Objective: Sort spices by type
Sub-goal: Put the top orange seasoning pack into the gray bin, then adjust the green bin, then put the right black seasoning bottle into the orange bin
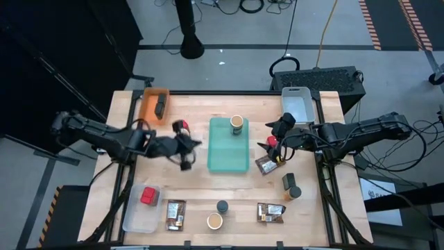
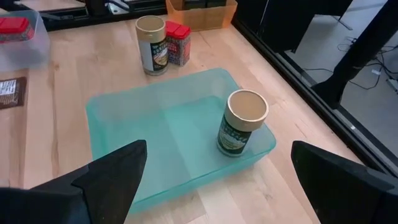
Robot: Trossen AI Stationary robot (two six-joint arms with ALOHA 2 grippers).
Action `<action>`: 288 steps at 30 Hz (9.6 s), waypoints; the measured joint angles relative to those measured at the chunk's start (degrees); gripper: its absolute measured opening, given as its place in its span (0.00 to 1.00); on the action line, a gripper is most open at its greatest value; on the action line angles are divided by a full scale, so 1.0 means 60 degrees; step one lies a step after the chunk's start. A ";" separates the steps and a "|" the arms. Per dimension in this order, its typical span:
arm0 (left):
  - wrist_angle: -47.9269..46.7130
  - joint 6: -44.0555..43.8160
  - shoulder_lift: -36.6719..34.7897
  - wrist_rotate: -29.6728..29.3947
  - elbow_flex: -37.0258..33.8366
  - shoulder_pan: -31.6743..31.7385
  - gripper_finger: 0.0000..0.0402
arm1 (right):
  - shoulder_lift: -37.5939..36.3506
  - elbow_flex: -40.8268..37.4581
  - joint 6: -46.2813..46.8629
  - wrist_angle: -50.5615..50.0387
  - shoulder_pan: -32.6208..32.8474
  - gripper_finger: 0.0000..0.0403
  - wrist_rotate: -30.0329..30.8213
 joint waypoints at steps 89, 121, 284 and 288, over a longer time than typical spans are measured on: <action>0.1232 0.1109 -0.0393 -0.1444 -0.0767 -0.0753 0.01 | 0.3253 -0.2240 0.5853 -0.1500 -0.1701 0.09 -0.4688; 0.1280 0.1102 -0.0393 -0.1440 -0.0767 -0.0753 0.01 | 0.2128 0.3951 0.5260 -1.0154 -0.3978 0.01 0.2119; -0.1993 -0.1730 -0.0983 -0.0178 -0.0406 -0.0013 0.04 | 0.3030 0.2133 1.3846 -0.6291 0.3818 0.74 -0.6771; -0.1981 -0.1612 -0.0983 -0.0190 -0.0410 -0.0013 0.04 | 0.2965 0.1190 1.4096 -0.5062 0.3812 0.74 -0.7229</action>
